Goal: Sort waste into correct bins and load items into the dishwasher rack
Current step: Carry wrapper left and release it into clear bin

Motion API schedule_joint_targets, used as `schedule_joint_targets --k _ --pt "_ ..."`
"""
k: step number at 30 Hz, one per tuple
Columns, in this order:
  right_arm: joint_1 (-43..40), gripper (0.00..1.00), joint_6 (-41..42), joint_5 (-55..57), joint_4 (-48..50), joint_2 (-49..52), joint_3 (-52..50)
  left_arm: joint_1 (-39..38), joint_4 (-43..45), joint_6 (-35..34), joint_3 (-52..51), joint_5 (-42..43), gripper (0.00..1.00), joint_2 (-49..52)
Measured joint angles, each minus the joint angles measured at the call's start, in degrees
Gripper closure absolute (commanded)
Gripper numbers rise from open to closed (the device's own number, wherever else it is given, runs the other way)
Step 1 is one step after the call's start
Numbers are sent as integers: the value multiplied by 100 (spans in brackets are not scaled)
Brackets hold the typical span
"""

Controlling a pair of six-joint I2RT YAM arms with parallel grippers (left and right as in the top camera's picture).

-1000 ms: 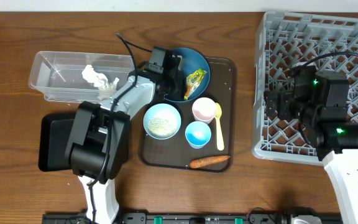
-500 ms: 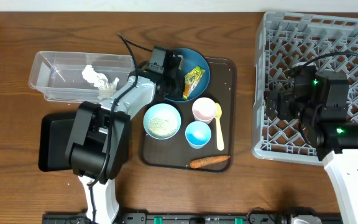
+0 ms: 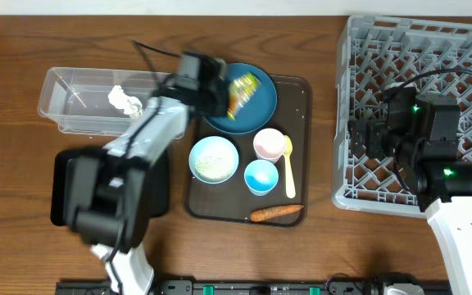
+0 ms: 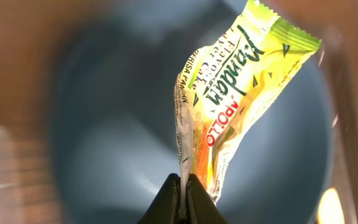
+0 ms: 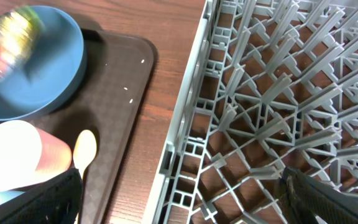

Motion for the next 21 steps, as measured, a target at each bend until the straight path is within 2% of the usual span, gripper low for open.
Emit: schedule_joint_targets --k 5,8,14,21 --pt "0 1 0 -2 -4 0 0 660 -319 140 4 -498 94 -1088" --pt "0 1 -2 -2 9 -2 0 1097 -535 168 26 -785 94 -1386" --pt "0 1 0 -2 33 0 0 1912 -1043 175 33 -1051 94 -1274" --pt "0 1 0 -2 61 0 0 2291 -1335 170 33 -1119 92 -920"
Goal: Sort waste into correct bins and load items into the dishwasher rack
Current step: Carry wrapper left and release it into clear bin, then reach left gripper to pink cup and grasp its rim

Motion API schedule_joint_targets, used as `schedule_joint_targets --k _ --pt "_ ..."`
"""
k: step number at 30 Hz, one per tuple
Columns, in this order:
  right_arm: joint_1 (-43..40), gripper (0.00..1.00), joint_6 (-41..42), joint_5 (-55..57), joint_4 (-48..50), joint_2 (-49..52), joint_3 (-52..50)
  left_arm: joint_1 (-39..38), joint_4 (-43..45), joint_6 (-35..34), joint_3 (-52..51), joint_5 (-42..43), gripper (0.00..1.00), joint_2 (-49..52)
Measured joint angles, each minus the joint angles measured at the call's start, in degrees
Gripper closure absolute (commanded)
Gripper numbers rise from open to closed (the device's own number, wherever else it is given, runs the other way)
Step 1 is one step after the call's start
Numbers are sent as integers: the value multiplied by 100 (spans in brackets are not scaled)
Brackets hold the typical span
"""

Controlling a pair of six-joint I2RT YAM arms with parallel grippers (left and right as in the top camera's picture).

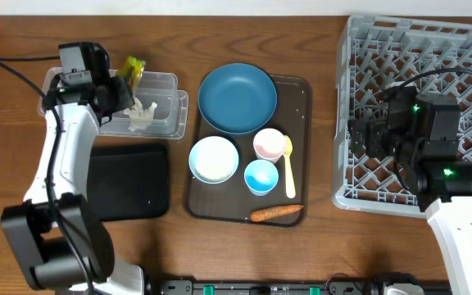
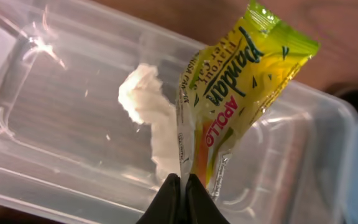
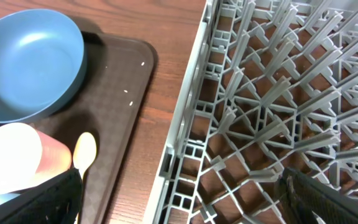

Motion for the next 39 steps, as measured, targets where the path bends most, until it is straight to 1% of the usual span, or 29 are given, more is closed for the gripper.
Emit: schedule_joint_targets --k 1,3,4,7,18,27,30,35,39 --pt "0 1 0 0 4 0 0 2 -20 2 0 2 90 46" --pt "0 1 -2 0 4 0 0 0 -37 2 0 7 83 120" --pt "0 1 0 0 4 0 0 0 -39 4 0 7 77 133" --pt "0 1 0 0 4 0 0 0 -50 33 0 7 66 136" --pt "0 1 0 0 22 0 0 -37 -162 26 0 13 64 79" --pt "0 1 0 0 22 0 0 -328 -208 46 0 11 64 -501" --pt "0 1 0 0 22 0 0 -509 -269 46 0 70 64 -520" --pt "0 1 0 0 22 0 0 -1069 -291 46 0 516 63 -518" --pt "0 1 0 0 22 0 0 -1738 -308 61 0 715 57 -518"
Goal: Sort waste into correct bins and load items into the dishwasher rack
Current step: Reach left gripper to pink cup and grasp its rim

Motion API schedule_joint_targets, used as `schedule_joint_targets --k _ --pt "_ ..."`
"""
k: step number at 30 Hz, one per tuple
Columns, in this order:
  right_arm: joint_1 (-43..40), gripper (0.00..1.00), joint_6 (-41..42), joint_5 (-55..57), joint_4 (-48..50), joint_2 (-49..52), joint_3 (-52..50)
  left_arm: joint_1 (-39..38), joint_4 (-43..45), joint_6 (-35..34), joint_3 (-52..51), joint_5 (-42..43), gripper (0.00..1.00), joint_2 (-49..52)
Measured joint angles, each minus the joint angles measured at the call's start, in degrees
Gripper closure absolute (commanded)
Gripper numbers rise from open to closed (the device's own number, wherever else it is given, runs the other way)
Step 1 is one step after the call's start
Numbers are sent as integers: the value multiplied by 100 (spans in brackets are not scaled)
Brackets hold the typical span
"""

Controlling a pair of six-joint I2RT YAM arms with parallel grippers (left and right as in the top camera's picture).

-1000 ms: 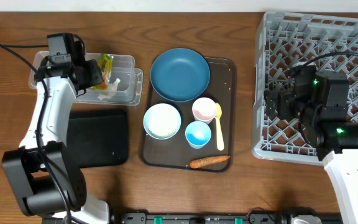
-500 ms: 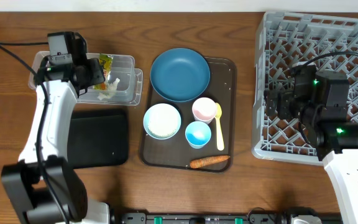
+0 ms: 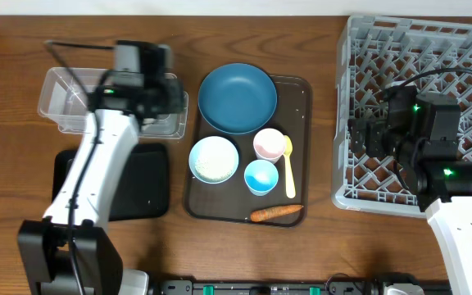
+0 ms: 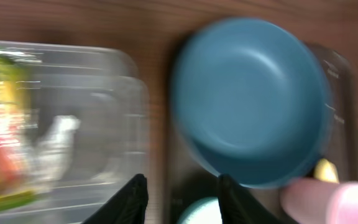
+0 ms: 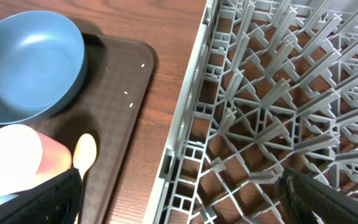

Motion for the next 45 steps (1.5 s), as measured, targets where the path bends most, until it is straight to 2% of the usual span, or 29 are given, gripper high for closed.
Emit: schedule_joint_targets --k 9,24,25,29,30,36,42,45 --pt "0 1 0 0 -2 0 0 -1388 -199 22 0 144 56 52" --pt "0 1 0 0 -4 0 0 -2391 -151 22 0 186 55 1134" --pt "0 1 0 0 -7 0 0 -2417 -133 22 0 190 59 1200" --pt "0 1 0 0 -11 0 0 -2441 -4 -28 0 205 88 1482" --pt "0 1 0 0 -22 0 0 -2441 57 -33 0 203 91 1517" --pt "0 1 0 0 -87 0 0 -2430 605 2 -2 201 94 1545" --pt "0 1 -2 37 -87 0 0 -2271 686 -24 -2 203 94 1377" --pt "0 1 42 245 -79 0 0 -2059 756 -245 -2 203 94 1069"
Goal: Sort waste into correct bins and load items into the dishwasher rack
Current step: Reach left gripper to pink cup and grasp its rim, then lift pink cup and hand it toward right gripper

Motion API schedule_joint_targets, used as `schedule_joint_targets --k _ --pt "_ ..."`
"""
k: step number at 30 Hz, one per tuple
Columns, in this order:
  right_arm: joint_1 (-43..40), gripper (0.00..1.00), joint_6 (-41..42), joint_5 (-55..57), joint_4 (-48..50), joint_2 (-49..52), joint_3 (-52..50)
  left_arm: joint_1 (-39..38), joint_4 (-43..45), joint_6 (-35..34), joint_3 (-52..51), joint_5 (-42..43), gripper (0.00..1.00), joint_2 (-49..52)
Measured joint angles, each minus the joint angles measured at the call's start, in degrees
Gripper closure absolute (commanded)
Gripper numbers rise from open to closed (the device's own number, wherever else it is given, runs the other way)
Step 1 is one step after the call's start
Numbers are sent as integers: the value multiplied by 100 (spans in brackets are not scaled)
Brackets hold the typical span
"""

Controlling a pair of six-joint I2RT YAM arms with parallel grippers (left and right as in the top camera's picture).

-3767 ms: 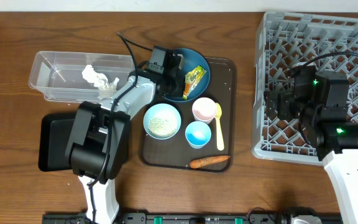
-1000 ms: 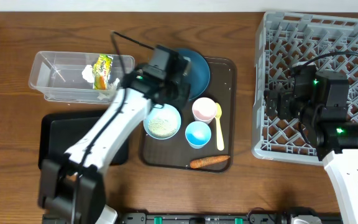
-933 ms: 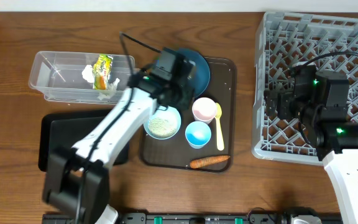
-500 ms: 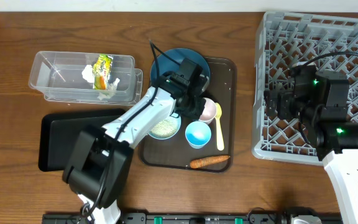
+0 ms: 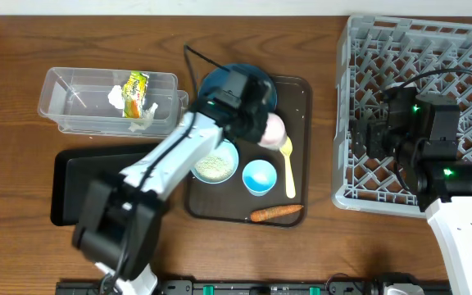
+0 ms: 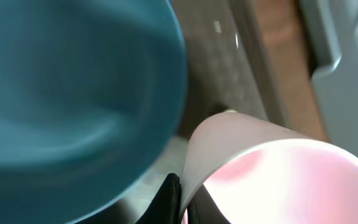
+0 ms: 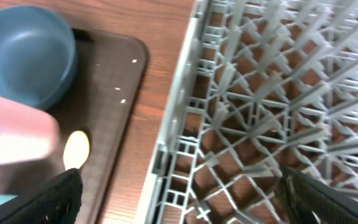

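Note:
My left gripper is shut on the rim of the pink cup, one finger inside and one outside. The cup stands tilted over the brown tray, next to the blue bowl. In the right wrist view the pink cup lies sideways at the left edge. The yellow-green wrapper rests in the clear bin. My right gripper hangs open over the grey dishwasher rack, holding nothing.
On the tray are a light blue bowl with crumbs, a small blue cup, a yellow spoon and a carrot. A black bin sits at the front left. White crumpled paper lies in the clear bin.
My left gripper was open between the clear bin and the blue bowl; it is now shut on the pink cup's rim, and the cup has tilted and shifted. The right arm has hardly moved.
My left gripper first held the wrapper above the blue bowl. Then it held it over the clear bin. Later the wrapper lay in the bin and the gripper was open near the bowl. Now it grips the pink cup on the tray.

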Motion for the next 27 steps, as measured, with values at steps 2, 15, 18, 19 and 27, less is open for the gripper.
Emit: schedule_joint_targets --k 2,15,18,19,27 --pt "0 1 118 236 42 4 0 214 122 -236 0 35 94 -247" --pt "0 1 -546 -2640 1554 1294 15 1805 1764 -1147 2 3825 94 -323" --pt "7 1 -907 -3985 2111 1652 17 1902 2162 -1150 2 4697 94 -153" --pt "7 1 -1016 -4385 2323 1788 20 1910 2203 -1150 2 4927 94 -111" --pt "70 1 -1255 -5735 3484 2199 20 1759 2240 -1150 2 5751 94 -28"
